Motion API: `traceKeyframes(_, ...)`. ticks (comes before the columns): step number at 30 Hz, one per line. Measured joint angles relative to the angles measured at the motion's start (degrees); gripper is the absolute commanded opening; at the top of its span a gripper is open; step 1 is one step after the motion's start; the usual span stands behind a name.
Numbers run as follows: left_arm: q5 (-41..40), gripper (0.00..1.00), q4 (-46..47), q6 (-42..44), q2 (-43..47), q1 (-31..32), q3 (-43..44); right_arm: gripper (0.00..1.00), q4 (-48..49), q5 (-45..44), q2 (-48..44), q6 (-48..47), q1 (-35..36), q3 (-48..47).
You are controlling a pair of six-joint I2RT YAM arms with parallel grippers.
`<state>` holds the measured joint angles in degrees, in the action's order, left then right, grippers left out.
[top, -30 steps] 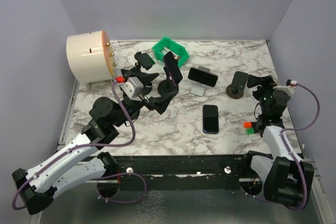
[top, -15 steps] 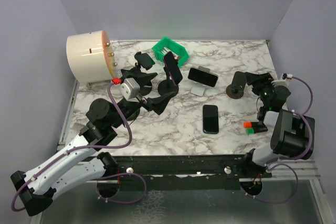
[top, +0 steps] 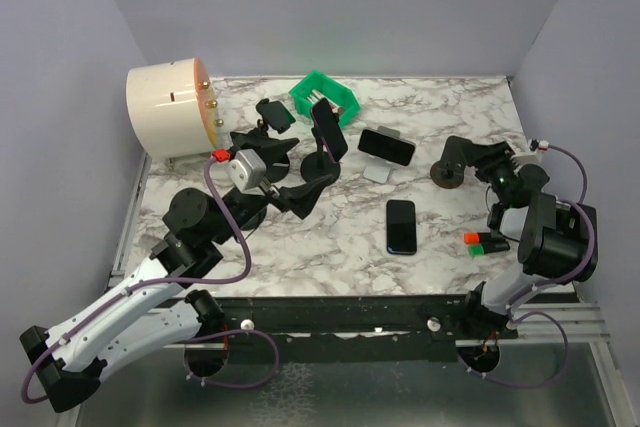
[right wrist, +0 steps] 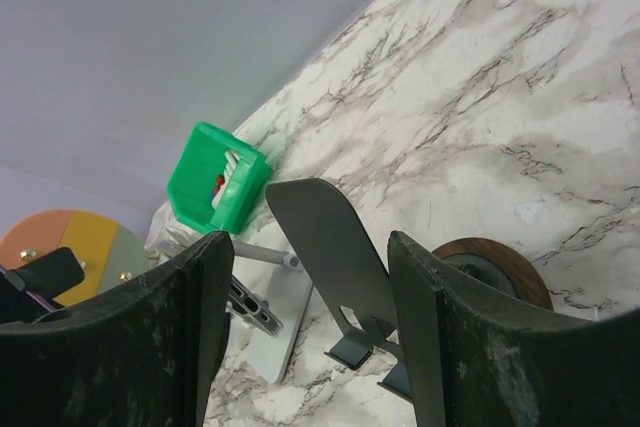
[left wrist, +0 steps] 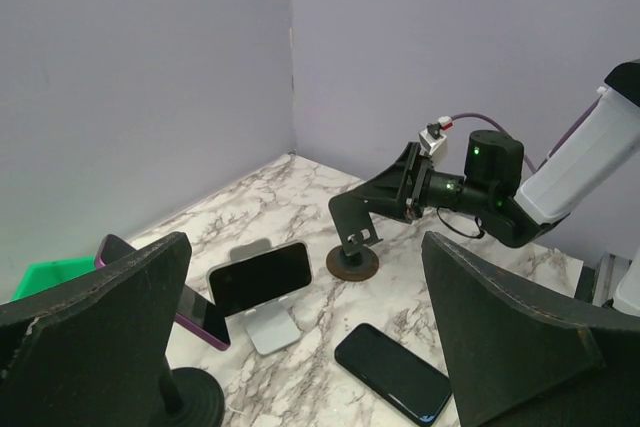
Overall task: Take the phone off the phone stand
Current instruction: Pick up the phone stand at the center of the board.
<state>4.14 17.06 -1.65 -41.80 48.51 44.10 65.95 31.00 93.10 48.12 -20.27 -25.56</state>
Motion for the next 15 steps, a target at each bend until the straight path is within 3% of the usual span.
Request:
traceKeyframes(9, 0.02, 0.99, 0.00, 0.02, -0.04, 0.00, 0.00, 0.63, -0.52, 1.53, 2.67, -1.79, 0.00, 0.00)
traceKeyframes(15, 0.02, 0.99, 0.00, 0.02, -0.04, 0.00, 0.00, 0.43, -0.52, 2.62, 4.85, -2.62, 0.00, 0.00)
